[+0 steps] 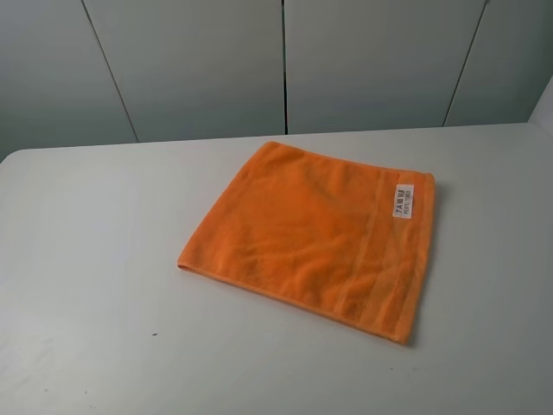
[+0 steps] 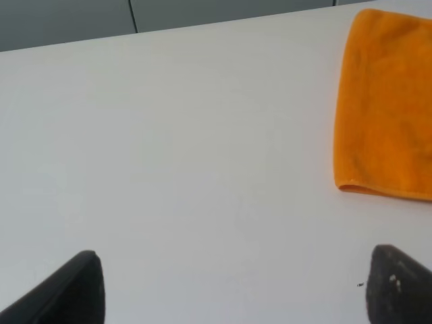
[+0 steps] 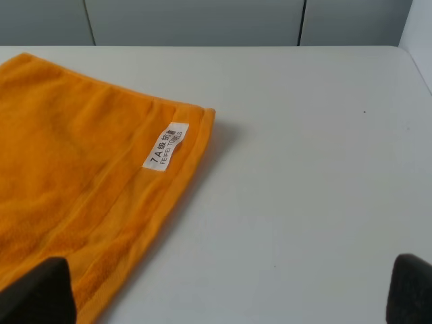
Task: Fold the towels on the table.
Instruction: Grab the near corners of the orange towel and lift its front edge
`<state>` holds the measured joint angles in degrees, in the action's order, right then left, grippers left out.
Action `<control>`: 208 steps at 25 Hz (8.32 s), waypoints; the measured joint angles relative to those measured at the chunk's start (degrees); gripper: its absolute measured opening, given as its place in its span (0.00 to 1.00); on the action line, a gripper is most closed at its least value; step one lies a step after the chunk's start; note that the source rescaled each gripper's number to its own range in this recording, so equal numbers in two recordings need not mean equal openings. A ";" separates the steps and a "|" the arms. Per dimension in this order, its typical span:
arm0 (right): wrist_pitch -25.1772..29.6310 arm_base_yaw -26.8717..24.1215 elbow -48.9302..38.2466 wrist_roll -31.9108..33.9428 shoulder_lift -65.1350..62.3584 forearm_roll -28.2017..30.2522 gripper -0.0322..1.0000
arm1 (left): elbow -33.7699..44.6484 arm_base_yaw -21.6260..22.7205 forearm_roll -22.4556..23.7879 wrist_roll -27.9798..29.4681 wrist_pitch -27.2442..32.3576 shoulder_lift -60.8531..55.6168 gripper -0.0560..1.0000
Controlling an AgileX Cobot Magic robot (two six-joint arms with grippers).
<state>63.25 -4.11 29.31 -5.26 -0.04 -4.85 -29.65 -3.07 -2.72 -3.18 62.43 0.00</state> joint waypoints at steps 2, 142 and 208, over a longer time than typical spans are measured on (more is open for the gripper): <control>0.00 0.00 0.00 0.00 0.00 0.00 1.00 | 0.00 -0.09 0.00 0.00 0.00 0.00 0.99; -34.02 42.30 8.27 -28.62 103.17 -5.07 1.00 | -21.44 -27.14 -10.11 -89.59 -41.08 110.57 0.99; -41.26 42.40 8.71 -28.20 105.03 1.37 0.04 | -22.82 -26.76 -8.54 -86.82 -43.06 114.38 0.07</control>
<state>21.99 38.28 38.02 -33.46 104.99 -3.48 -52.47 -29.84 -11.25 -90.01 19.37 114.38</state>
